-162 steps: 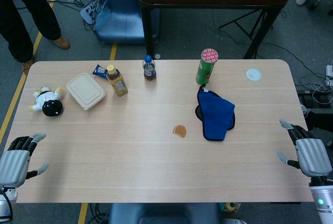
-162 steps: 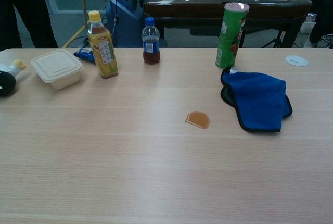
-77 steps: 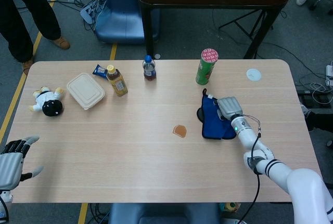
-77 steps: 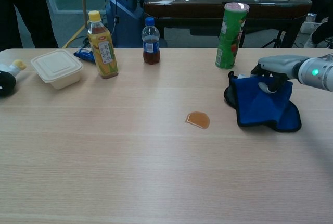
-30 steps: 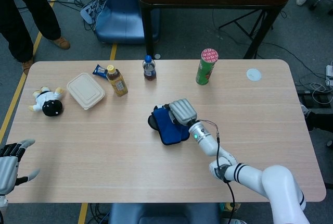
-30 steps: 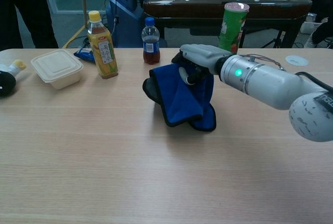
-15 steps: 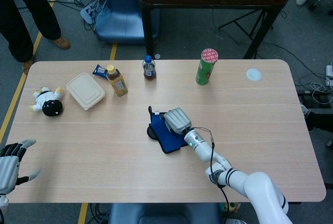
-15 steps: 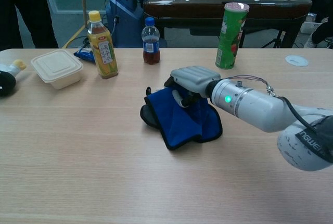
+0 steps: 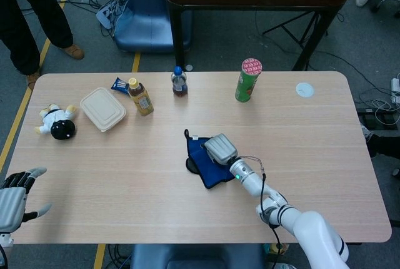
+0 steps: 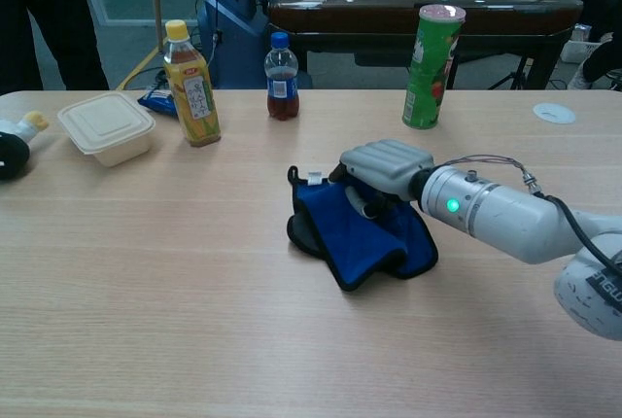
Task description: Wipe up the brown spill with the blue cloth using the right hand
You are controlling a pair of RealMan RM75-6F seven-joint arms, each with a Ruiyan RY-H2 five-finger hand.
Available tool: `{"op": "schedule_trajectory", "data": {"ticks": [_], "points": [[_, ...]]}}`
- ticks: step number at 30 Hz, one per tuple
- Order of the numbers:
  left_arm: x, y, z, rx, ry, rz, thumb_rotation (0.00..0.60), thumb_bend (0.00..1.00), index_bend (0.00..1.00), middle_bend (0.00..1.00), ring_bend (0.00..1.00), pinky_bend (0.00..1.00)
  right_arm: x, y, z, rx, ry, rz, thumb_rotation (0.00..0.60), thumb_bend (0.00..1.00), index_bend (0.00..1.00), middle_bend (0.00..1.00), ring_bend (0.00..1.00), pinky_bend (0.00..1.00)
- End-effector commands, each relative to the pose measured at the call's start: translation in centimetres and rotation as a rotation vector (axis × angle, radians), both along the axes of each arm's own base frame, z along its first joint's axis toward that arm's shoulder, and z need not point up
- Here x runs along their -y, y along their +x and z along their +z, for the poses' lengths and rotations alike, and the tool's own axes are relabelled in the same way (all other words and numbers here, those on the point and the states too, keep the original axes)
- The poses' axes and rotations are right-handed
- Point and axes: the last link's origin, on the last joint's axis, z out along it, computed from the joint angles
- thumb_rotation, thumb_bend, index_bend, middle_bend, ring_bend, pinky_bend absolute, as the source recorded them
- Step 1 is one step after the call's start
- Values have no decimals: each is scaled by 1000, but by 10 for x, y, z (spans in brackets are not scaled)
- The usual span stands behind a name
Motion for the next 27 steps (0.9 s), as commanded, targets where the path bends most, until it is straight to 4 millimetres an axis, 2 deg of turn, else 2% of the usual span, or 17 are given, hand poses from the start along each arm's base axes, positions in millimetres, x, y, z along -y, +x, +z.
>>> {"op": "schedule_trajectory", "data": {"ticks": [1, 6, 13, 20, 27], "points": [[0, 0, 1, -1, 1, -1, 600, 127, 223, 223, 206, 160, 6, -2, 5, 2, -20, -16, 600, 734, 624, 566, 493, 701], [2, 0, 2, -4, 2, 3, 600, 127, 223, 223, 206, 160, 19, -1, 10, -6, -50, -44, 600, 735, 624, 566, 493, 681], [5, -3, 8, -9, 18, 18, 600, 127, 223, 223, 206, 160, 26, 22, 3, 38, -44, -54, 600, 730, 624, 566, 493, 673], [7, -3, 9, -7, 23, 18, 600, 127, 223, 223, 206, 160, 10, 36, -10, 44, 8, 29, 600, 727, 623, 566, 493, 671], [7, -2, 7, -1, 18, 9, 600, 127, 224, 223, 206, 160, -10, 19, -4, 44, 32, 109, 600, 726, 624, 566, 493, 671]]}}
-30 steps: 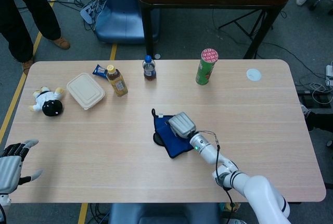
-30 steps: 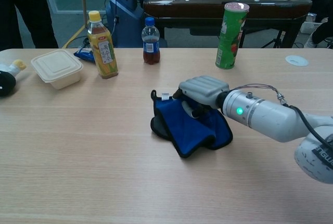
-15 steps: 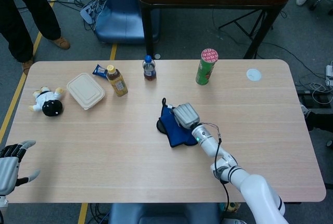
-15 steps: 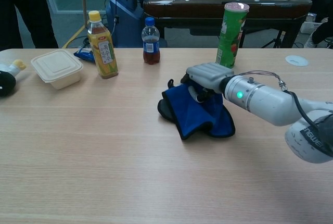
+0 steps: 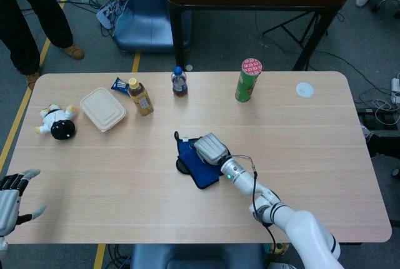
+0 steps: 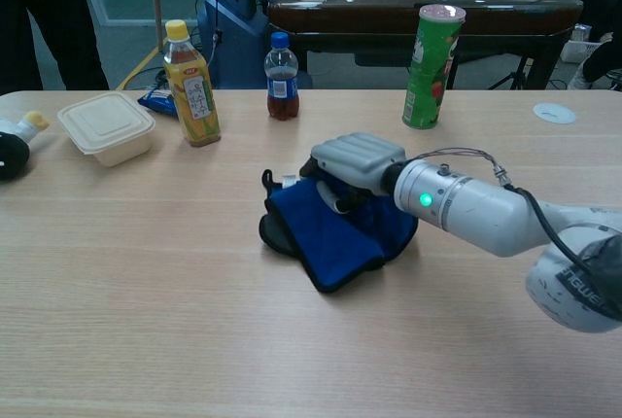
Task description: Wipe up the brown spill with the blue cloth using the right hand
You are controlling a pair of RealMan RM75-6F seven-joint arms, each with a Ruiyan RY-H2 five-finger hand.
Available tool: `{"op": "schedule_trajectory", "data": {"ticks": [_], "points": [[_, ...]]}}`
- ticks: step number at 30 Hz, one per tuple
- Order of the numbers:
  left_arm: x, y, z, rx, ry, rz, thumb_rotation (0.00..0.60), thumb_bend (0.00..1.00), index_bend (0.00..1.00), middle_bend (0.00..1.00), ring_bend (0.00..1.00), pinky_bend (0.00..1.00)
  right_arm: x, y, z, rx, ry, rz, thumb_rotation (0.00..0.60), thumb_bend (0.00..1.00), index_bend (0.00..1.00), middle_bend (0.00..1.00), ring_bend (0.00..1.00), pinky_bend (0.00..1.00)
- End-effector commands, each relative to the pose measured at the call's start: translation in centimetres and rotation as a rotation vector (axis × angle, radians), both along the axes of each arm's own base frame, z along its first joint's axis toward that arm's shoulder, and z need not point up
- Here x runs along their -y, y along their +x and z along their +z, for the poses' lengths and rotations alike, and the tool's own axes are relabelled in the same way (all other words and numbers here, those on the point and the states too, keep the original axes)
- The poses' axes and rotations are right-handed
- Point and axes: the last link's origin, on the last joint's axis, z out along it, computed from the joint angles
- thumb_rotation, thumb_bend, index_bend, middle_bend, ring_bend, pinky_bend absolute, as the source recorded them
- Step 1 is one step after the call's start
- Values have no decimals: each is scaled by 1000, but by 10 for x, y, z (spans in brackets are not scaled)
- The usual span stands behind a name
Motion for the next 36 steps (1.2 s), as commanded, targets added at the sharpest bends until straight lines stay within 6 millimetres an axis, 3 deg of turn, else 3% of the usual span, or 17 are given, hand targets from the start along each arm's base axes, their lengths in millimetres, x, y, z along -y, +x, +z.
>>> {"op": "schedule_trajectory", "data": {"ticks": [1, 7, 11, 24, 29, 36], "points": [[-1, 1, -1, 1, -5, -6, 600, 127, 224, 223, 206, 160, -10, -13, 8, 1, 7, 30, 600, 726, 624, 566, 493, 671], [-3, 3, -4, 3, -10, -14, 600, 127, 225, 223, 206, 160, -20, -39, 25, -23, 7, 39, 600, 726, 624, 566, 492, 671], [-5, 3, -5, 3, -14, -15, 600, 127, 225, 223, 207, 160, -16, -54, 35, -62, -10, 19, 600, 726, 624, 566, 493, 671], [-4, 1, -1, -3, -3, -7, 600, 127, 228, 223, 206, 160, 38, -64, 58, -109, -158, -135, 600, 727, 624, 566, 493, 671], [-3, 0, 0, -3, -3, -2, 600, 127, 228, 223, 206, 160, 52, -56, 68, -52, -213, -170, 600, 727, 623, 565, 493, 671], [-5, 0, 1, -6, -2, -5, 600, 127, 230, 223, 206, 160, 56, -22, 62, 49, -234, -146, 600, 727, 624, 564, 493, 671]]}}
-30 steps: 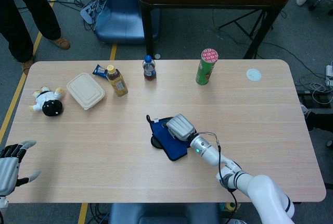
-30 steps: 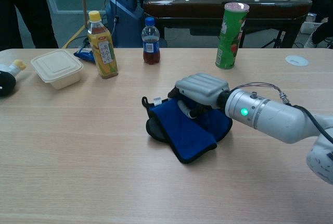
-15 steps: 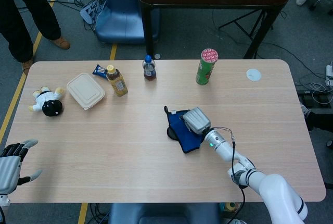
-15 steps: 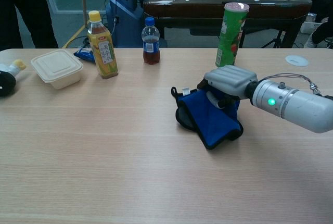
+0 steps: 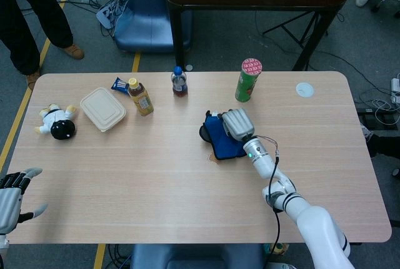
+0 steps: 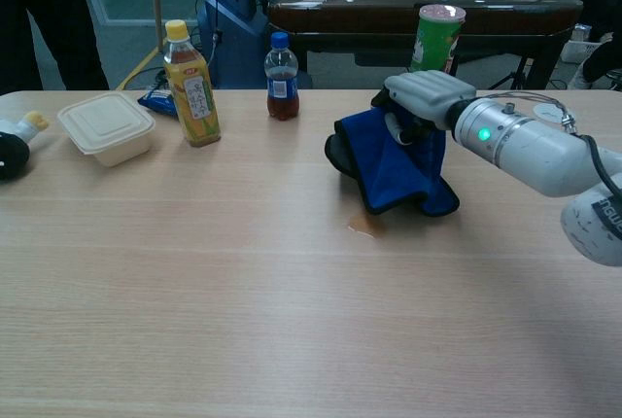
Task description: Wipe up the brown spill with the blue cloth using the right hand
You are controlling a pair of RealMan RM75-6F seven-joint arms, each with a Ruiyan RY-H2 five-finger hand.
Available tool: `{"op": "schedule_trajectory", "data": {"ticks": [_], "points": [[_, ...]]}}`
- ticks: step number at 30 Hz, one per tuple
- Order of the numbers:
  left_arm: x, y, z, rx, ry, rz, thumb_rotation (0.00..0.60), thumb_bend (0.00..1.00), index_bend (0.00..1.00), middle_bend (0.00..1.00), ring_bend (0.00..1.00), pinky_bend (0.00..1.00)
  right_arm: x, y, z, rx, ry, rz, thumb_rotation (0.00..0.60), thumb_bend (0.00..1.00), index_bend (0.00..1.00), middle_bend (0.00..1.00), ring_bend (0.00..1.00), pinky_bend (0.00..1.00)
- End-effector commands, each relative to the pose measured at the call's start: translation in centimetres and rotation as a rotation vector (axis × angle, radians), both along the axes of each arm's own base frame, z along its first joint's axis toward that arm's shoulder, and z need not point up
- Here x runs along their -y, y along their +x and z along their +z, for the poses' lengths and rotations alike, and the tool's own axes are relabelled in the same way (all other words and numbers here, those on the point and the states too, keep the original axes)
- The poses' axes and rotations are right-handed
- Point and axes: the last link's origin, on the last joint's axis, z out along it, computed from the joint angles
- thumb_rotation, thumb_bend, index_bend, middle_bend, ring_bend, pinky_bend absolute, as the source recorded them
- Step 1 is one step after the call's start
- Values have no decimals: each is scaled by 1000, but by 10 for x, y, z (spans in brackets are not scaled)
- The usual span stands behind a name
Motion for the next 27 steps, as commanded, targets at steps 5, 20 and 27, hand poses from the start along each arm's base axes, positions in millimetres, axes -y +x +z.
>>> {"op": "schedule_trajectory", "data": {"ticks": [5, 20, 27], "points": [[1, -1, 2, -2, 6, 5, 600, 127, 230, 223, 206, 160, -5, 29, -15, 82, 22, 27, 600, 724, 624, 564, 493, 671], [5, -3, 0, 2, 0, 14, 600, 127, 234, 223, 206, 160, -46, 32, -64, 24, 158, 86, 600, 697, 624, 557, 481, 660], [5, -3, -2, 7, -3, 11, 600, 127, 235, 223, 206, 160, -61, 14, -69, -16, 207, 112, 600, 697, 624, 557, 482, 660]]}}
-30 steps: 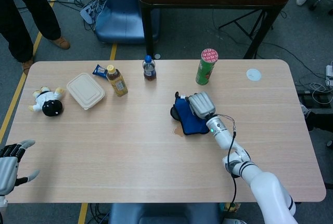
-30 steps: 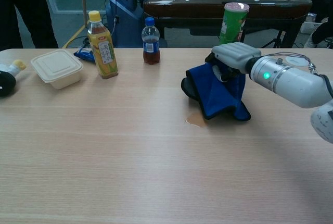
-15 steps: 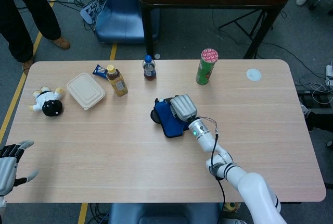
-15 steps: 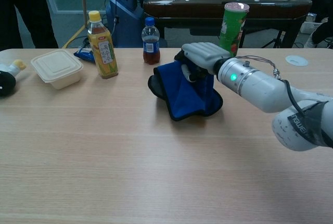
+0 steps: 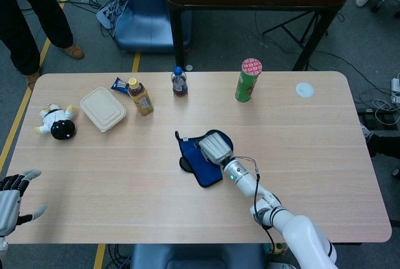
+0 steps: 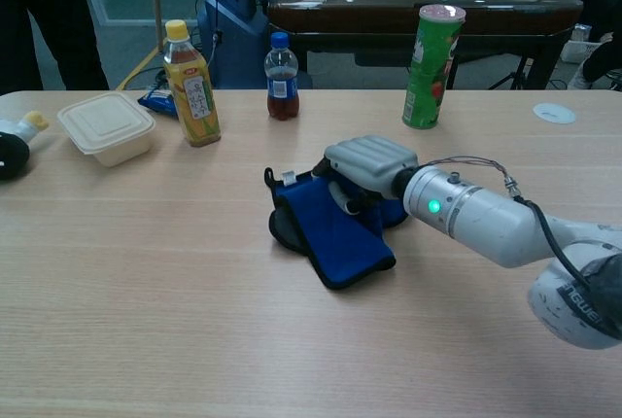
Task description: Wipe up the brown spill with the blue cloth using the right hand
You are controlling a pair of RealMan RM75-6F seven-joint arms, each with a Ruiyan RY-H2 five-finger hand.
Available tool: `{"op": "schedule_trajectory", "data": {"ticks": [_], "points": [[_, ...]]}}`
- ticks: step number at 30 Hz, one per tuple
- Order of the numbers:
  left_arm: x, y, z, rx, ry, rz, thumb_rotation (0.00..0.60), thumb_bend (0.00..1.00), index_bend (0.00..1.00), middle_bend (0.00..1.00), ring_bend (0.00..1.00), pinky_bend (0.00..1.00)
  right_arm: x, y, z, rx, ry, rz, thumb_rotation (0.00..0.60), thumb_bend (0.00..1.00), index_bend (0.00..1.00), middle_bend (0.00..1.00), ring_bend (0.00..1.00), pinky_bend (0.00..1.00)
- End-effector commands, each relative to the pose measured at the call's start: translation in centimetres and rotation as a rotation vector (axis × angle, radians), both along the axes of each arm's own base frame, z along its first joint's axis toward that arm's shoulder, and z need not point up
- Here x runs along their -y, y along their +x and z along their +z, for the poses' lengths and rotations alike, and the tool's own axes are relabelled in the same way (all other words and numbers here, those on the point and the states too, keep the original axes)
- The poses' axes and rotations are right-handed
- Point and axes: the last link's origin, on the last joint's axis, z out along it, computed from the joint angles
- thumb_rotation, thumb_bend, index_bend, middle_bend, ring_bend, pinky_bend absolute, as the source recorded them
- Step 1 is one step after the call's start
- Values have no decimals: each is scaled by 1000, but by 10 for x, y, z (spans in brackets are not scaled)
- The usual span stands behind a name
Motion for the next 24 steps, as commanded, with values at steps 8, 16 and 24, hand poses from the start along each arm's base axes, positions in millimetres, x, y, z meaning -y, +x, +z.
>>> {"op": "schedule_trajectory", "data": {"ticks": [8, 16, 24], "points": [[-1, 1, -1, 0, -3, -6, 600, 127, 236, 223, 206, 160, -23, -29, 6, 27, 39, 23, 600, 697, 624, 557, 482, 660], [-3, 4, -4, 0, -12, -14, 600, 127, 236, 223, 206, 160, -30, -47, 17, 24, 42, 26, 600, 697, 623, 557, 481, 660], [-4, 4, -4, -2, -15, -13, 600, 127, 236, 223, 206, 160, -21, -64, 32, 6, 6, -34, 600, 697, 624, 557, 481, 660]]}}
